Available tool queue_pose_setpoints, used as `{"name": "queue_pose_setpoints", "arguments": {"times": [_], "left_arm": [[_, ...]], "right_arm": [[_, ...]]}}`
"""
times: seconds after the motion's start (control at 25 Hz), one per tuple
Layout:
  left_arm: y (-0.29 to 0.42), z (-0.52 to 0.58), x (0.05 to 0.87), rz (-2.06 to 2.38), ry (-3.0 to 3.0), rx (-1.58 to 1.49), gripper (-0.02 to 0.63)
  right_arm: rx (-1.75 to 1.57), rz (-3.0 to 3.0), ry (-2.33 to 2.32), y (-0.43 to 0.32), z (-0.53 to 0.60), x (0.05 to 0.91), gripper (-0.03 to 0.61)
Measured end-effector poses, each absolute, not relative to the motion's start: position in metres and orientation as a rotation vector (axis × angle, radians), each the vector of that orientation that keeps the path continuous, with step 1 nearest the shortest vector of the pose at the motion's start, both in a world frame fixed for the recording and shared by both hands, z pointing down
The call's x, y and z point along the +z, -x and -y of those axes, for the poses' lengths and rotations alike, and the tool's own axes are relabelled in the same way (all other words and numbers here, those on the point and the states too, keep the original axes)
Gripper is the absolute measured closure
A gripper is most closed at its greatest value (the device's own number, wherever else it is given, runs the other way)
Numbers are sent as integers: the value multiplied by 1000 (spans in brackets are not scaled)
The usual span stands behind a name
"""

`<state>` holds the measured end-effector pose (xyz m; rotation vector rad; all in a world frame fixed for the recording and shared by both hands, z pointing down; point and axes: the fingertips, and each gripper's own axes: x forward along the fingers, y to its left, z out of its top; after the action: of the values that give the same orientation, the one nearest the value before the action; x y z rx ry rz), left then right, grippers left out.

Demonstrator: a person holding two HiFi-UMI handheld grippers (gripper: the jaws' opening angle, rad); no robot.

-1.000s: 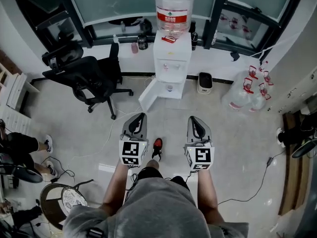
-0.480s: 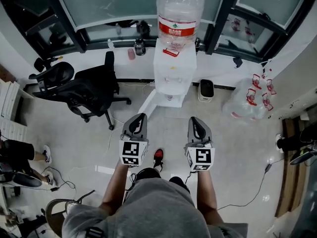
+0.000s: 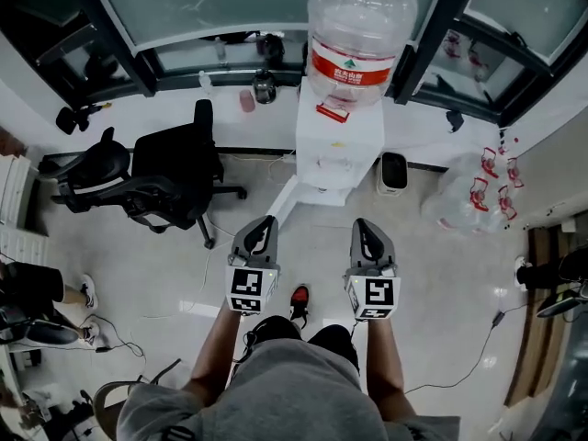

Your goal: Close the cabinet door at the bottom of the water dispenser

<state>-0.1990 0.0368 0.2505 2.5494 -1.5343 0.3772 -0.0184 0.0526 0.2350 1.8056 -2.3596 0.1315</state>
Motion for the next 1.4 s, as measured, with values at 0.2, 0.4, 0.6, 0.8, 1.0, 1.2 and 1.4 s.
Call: {"name": "queue_pose_setpoints", "arguments": {"times": [0.2, 0.4, 0.6, 0.8, 1.0, 1.2, 1.4], "left_arm": [[219, -1, 271, 1555, -2507, 396, 584], [237, 25, 301, 1576, -2462, 402, 583], [256, 42, 343, 1624, -2404, 425, 583], [281, 52, 396, 1695, -2303, 457, 583], [294, 59, 454, 1733, -2229, 474, 584], [304, 57, 520, 1758, -2149, 505, 583], [312, 55, 579, 1784, -2090, 505, 584]], "right_arm": [[167, 2356, -1771, 31, -14, 254, 561], [204, 2357, -1697, 51, 20, 289, 561], [226, 2394, -1619, 76, 47, 328, 561], [262, 2424, -1514, 96, 64, 382, 561], [291, 2456, -1419, 116, 81, 440, 561], [311, 2496, -1309, 137, 90, 500, 561], [343, 2511, -1227, 152, 94, 560, 561]]}}
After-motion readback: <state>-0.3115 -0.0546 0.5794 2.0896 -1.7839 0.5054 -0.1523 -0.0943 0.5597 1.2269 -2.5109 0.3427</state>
